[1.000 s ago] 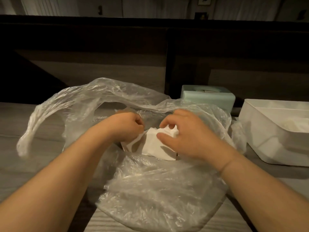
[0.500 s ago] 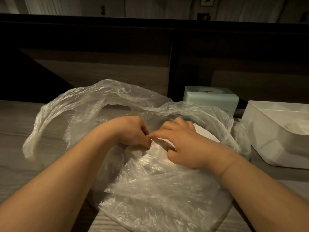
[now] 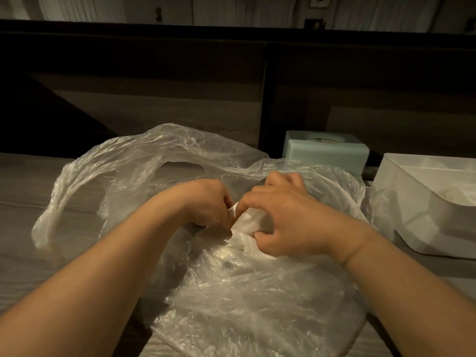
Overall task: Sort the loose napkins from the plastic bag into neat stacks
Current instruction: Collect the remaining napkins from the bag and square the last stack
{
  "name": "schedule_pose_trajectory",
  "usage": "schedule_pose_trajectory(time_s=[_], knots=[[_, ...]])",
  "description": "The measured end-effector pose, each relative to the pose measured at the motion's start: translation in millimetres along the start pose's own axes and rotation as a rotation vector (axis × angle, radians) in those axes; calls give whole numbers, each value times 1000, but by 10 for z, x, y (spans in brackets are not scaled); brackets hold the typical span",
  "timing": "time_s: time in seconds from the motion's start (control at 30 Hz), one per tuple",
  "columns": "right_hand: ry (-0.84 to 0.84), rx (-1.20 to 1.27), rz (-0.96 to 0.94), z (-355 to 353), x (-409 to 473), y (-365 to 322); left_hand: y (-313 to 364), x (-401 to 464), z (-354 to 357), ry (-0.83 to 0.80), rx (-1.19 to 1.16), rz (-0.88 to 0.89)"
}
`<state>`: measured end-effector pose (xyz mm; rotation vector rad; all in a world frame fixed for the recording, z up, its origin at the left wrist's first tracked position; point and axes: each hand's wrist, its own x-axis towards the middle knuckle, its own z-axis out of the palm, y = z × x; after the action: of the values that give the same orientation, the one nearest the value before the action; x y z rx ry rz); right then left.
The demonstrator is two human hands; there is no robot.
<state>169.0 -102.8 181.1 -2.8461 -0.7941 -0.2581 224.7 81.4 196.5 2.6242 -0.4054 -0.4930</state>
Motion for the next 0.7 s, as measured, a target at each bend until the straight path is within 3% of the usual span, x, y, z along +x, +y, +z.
schedule_pose_trajectory(time_s=[0.2,0.27,0.33,0.4,0.5,0.6,0.7], knots=[[46,42,-19,-6,-26,57,40,-44,4,-55,25,6],[119,311,56,-50,-60,62,13,-15,-2,-29,10,36],[227,730,148,-114,-84,58,-2,3,-13,52,-66,71],[401,1072,218,-157,-69,48,14,4,5,126,-320,102],[554,1535,324,-199,-17,-14,85,-1,48,5,-965,60],[531,1627,482,-202,8,-87,131,5,68,-142,-1383,21],[505,1536,597,-164,24,-82,203,-17,121,-163,-1586,25]])
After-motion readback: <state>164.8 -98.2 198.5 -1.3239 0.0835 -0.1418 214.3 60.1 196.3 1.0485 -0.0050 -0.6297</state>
